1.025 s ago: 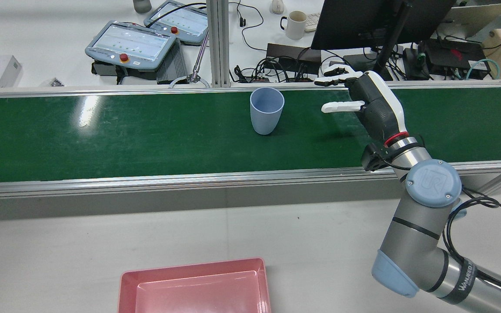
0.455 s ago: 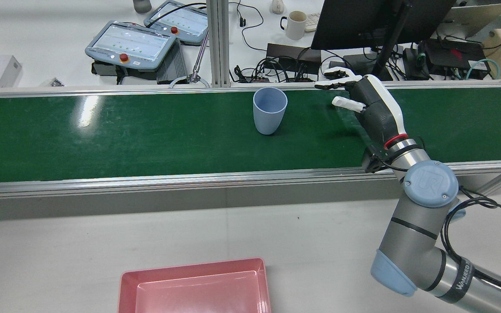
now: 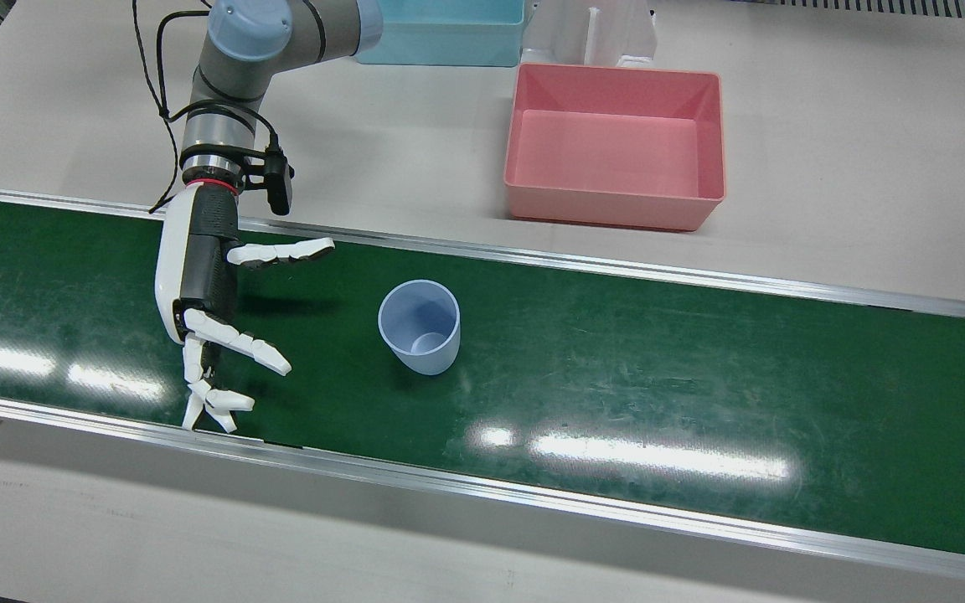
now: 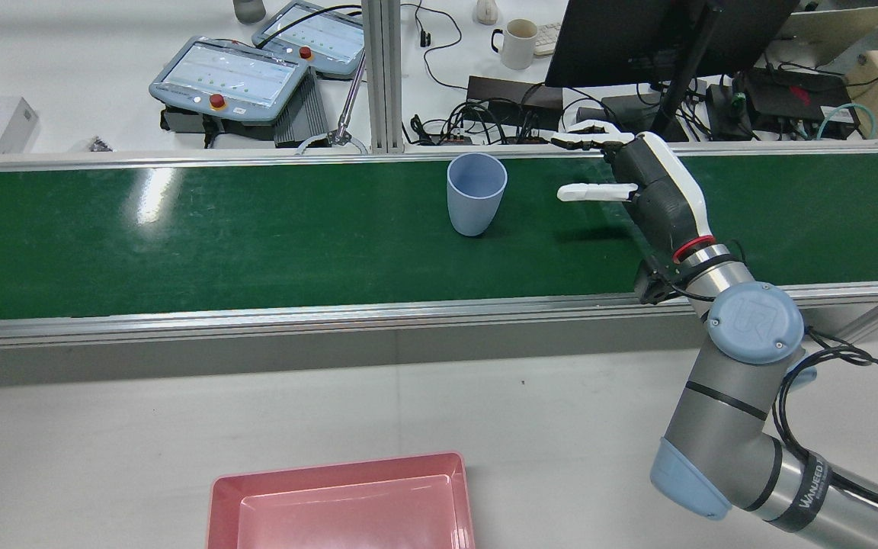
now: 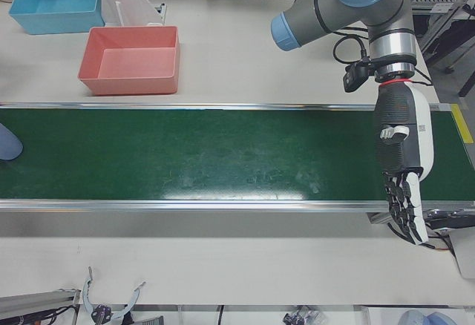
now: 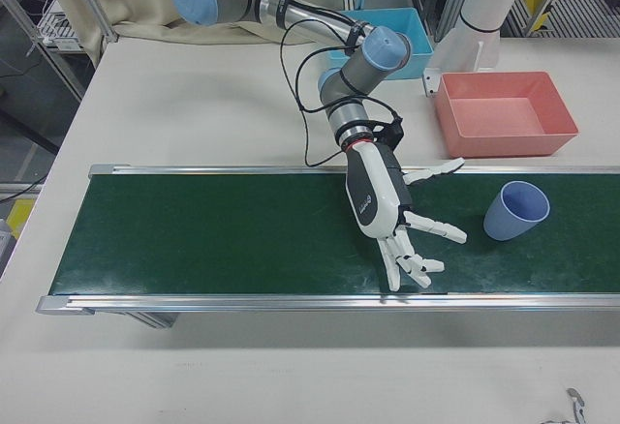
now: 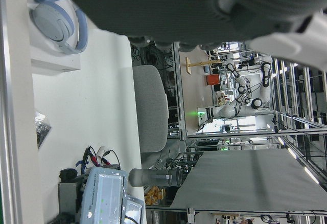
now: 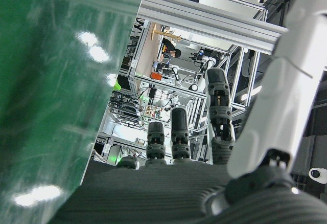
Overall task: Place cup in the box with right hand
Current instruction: 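Move the open right hand toward the light blue cup on the belt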
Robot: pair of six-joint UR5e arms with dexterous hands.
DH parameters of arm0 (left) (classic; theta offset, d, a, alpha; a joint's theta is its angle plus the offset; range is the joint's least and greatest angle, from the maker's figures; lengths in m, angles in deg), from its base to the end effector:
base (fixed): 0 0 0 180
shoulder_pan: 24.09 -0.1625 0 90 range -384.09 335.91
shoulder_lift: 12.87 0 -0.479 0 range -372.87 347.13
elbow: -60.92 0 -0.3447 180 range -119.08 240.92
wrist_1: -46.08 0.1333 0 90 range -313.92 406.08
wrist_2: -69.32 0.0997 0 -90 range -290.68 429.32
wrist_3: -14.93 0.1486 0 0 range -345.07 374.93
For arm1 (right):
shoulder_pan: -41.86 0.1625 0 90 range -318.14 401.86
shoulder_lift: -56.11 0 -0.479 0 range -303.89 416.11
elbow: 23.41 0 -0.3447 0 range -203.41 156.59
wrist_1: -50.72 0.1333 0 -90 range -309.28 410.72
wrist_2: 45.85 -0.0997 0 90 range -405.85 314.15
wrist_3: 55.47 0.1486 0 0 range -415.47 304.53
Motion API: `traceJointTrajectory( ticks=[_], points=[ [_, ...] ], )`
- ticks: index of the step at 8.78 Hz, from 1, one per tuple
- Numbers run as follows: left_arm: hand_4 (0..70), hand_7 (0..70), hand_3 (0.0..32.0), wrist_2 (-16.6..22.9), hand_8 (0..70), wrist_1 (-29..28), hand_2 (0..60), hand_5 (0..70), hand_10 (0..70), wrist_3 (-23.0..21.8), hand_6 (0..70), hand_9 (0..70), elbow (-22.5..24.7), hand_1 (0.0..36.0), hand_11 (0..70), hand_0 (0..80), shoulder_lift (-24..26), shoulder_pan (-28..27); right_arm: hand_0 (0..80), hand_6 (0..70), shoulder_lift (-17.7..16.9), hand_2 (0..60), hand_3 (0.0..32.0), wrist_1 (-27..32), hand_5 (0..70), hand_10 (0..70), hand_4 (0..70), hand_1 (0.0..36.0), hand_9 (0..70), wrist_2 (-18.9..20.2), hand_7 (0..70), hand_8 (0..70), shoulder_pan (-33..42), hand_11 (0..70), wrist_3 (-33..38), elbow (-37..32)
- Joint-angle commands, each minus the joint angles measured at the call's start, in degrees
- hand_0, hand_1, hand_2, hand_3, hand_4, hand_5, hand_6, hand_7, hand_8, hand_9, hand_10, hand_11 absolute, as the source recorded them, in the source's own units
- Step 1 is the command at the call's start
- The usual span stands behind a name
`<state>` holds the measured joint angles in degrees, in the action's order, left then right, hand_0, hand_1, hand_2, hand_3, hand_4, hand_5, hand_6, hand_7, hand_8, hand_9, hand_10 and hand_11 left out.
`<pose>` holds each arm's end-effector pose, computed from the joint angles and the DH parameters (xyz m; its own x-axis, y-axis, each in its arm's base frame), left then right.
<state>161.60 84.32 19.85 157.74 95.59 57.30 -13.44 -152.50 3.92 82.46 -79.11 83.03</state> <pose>-0.0383 -0.5982 0.6001 -0.9756 -0.2062 -0.0747 0.1177 -0.2048 -0.9717 -0.2888 -0.5495 0.4745 -0.9636 0.0952 0.2498 -0.2259 0.2096 -0.9513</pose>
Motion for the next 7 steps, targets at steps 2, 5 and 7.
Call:
traceJointTrajectory(
  ticks=[2, 5, 7],
  points=[
    [0.0, 0.0, 0.0, 0.0, 0.0, 0.0, 0.0, 0.0, 0.0, 0.0, 0.0, 0.0, 0.0, 0.0, 0.0, 0.0, 0.0, 0.0, 52.9, 7.3, -0.1, 0.0, 3.4, -0.1, 3.9, 0.0, 38.1, 15.3, 18.6, 0.8, 42.2, 10.1, 0.0, 0.0, -0.1, -0.4],
    [0.0, 0.0, 0.0, 0.0, 0.0, 0.0, 0.0, 0.0, 0.0, 0.0, 0.0, 0.0, 0.0, 0.0, 0.0, 0.0, 0.0, 0.0, 51.7, 7.3, 0.5, 0.0, 3.6, -0.1, 3.3, 0.0, 40.9, 13.7, 18.9, 0.7, 43.3, 10.0, 0.1, 0.0, 0.0, -0.8],
    [0.0, 0.0, 0.0, 0.0, 0.0, 0.0, 0.0, 0.0, 0.0, 0.1, 0.0, 0.0, 0.0, 0.0, 0.0, 0.0, 0.0, 0.0, 50.7, 7.4, 0.5, 0.0, 3.8, -0.1, 3.1, 0.0, 40.9, 12.9, 19.2, 0.6, 43.7, 10.1, 0.1, 0.1, -0.1, -0.8]
  ],
)
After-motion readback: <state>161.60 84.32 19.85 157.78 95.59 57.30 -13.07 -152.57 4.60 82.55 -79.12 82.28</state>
